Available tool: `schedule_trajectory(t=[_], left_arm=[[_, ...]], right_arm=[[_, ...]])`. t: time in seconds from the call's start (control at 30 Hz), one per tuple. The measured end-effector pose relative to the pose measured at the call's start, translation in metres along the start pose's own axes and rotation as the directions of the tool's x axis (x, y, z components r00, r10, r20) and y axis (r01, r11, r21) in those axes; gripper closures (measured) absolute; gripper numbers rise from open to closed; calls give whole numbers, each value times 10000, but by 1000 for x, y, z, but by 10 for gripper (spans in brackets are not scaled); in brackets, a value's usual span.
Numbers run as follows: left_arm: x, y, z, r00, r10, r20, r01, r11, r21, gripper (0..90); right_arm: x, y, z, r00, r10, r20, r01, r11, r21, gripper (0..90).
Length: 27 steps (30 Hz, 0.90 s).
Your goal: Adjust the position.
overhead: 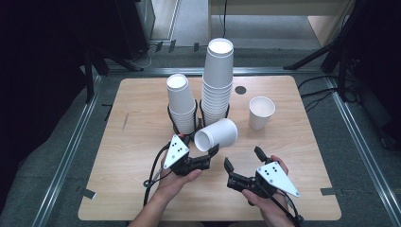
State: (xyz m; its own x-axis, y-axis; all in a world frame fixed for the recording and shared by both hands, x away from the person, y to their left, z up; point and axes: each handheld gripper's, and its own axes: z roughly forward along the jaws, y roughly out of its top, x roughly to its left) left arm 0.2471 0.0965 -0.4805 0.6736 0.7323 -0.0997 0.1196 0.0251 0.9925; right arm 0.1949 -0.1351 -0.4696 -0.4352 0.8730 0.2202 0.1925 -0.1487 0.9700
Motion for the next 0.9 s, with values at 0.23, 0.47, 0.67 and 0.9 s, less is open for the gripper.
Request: schedule_trajectory(t=[0.23, 0.47, 0.67, 0.9], left_arm=[[-3, -3, -3, 9998, 81, -206, -94, 9979, -645, 252], [-5, -3, -4, 9994, 203, -294, -233, 9941, -1055, 251], [-5, -4, -5, 9993, 170, -339, -214, 9910, -1321, 251], [-4, -5, -6, 9993, 169, -344, -223, 9867, -1612, 251]], right_arm=[[-2, 8, 0, 9742, 2241, -260, -2243, 9745, -39, 10], [-1, 9, 5, 9204, 3887, -429, -3891, 9212, -1, 9], [-4, 9, 11, 8168, 5757, -377, -5747, 8177, 335, 9], [-8, 9, 17, 6639, 7463, -467, -7417, 6652, 862, 0]])
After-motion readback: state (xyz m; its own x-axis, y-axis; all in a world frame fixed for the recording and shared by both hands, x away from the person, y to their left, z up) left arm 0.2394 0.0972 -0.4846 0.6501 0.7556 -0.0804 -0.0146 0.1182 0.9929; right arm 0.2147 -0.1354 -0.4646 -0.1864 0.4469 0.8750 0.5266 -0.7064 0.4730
